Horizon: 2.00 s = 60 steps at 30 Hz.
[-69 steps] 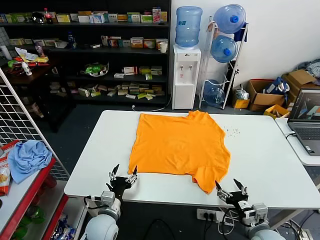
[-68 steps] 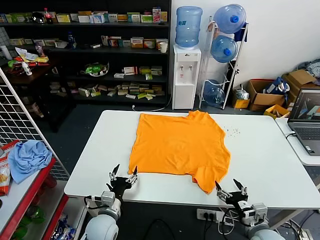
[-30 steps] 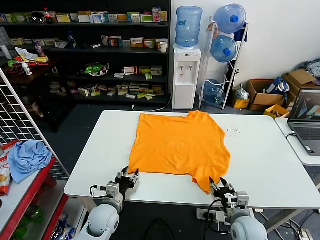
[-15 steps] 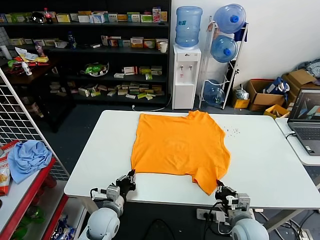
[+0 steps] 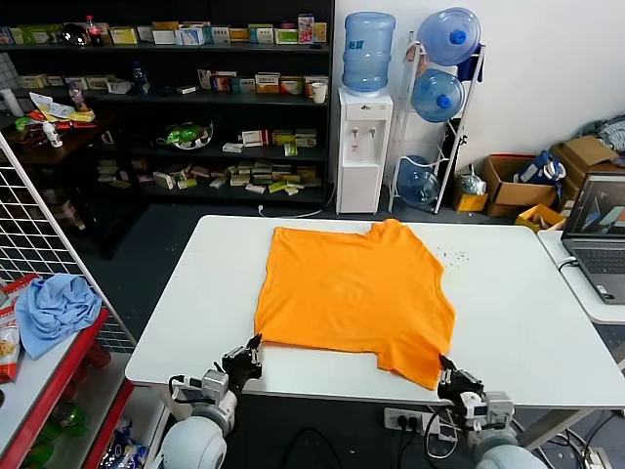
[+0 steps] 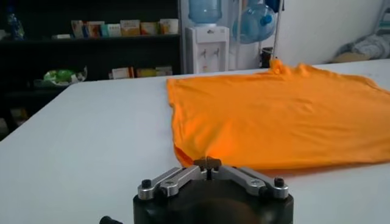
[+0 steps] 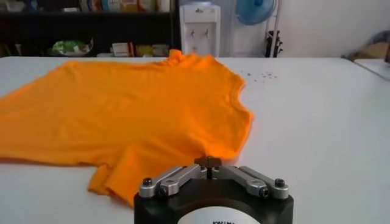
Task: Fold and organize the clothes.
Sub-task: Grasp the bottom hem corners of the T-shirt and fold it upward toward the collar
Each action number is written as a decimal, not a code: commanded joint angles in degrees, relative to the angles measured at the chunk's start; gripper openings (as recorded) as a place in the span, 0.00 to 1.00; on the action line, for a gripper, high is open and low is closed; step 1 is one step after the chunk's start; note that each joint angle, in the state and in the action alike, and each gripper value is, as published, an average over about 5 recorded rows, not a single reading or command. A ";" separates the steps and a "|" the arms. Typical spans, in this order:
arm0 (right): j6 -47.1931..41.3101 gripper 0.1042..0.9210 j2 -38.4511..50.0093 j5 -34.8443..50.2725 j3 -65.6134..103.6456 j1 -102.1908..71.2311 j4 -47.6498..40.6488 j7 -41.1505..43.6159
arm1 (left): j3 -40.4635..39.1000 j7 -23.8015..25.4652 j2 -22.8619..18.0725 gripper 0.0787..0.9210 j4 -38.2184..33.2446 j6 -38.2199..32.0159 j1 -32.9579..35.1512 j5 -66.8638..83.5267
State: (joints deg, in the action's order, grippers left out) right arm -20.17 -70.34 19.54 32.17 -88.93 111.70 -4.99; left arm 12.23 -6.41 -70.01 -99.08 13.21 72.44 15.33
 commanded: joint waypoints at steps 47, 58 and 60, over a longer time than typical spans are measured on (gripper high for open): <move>5.78 0.02 8.66 -4.26 -7.63 26.60 -23.27 3.59 | -7.14 0.57 0.84 0.02 10.03 -5.01 -13.96 -9.32; 4.12 0.27 7.86 -3.48 -8.44 25.55 -21.80 4.63 | -6.22 0.03 1.45 0.25 6.87 -6.94 -10.70 -3.32; 2.87 0.35 8.23 -2.72 -7.57 22.84 -19.09 4.87 | -5.88 -0.57 2.00 0.31 5.15 -5.64 -9.45 -0.46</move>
State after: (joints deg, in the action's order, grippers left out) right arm -15.46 -62.23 15.76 24.65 -64.37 90.12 -0.47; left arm 5.51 -5.97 -69.19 -90.60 7.10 60.45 7.86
